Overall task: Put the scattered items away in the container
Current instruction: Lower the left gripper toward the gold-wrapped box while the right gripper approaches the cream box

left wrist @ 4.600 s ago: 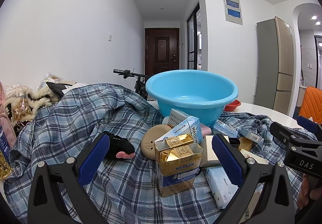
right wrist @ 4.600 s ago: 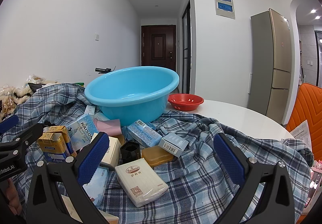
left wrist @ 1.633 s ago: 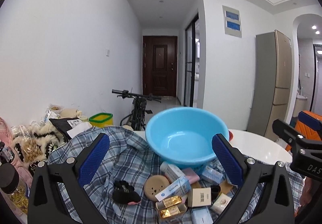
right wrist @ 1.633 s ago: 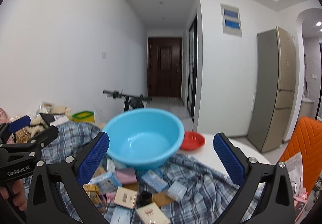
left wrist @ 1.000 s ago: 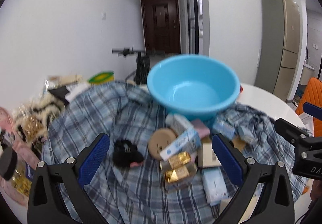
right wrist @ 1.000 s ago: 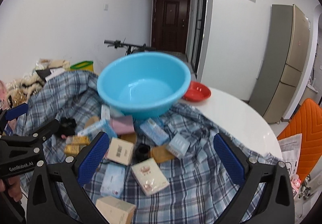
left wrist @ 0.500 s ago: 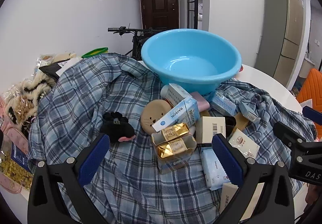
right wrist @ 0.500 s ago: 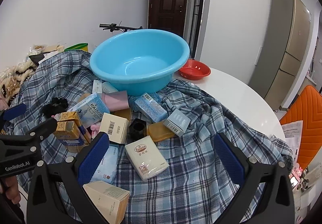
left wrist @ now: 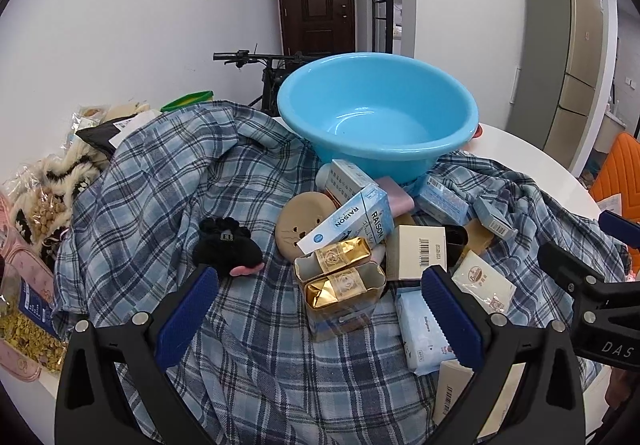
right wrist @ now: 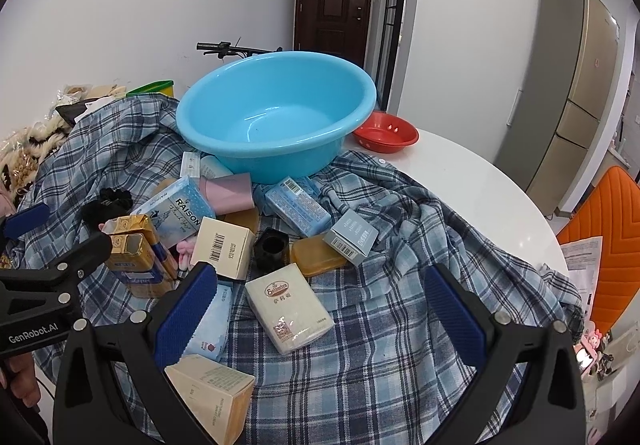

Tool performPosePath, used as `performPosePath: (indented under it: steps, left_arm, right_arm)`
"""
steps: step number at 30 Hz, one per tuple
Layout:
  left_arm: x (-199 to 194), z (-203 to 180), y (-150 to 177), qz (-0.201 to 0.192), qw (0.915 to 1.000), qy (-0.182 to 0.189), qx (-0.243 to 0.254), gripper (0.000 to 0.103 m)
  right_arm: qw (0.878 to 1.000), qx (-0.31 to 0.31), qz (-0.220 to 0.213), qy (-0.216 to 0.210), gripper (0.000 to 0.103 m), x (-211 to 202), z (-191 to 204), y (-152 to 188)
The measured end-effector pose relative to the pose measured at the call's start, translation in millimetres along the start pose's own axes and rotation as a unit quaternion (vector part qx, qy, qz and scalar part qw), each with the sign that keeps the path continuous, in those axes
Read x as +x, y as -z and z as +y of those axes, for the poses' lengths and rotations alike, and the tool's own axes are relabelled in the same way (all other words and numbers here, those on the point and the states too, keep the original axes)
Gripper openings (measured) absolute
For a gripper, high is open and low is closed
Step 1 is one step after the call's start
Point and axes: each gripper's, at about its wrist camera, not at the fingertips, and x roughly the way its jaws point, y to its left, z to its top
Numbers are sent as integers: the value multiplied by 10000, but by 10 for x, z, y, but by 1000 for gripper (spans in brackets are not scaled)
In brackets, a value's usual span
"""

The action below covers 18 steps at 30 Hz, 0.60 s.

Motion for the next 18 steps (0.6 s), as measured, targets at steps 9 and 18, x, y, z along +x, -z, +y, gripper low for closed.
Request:
performPosePath:
  steps: [9,18]
  left_arm:
    - [46,-10,36,90,9999,25,-45,103]
    - [202,-36,78,258,9996,-7,-91,103]
  right_arm:
    - [10000,-18,88,-22,103,53,8,40]
    - [9998,-1,183,-29,103,137,-14,63]
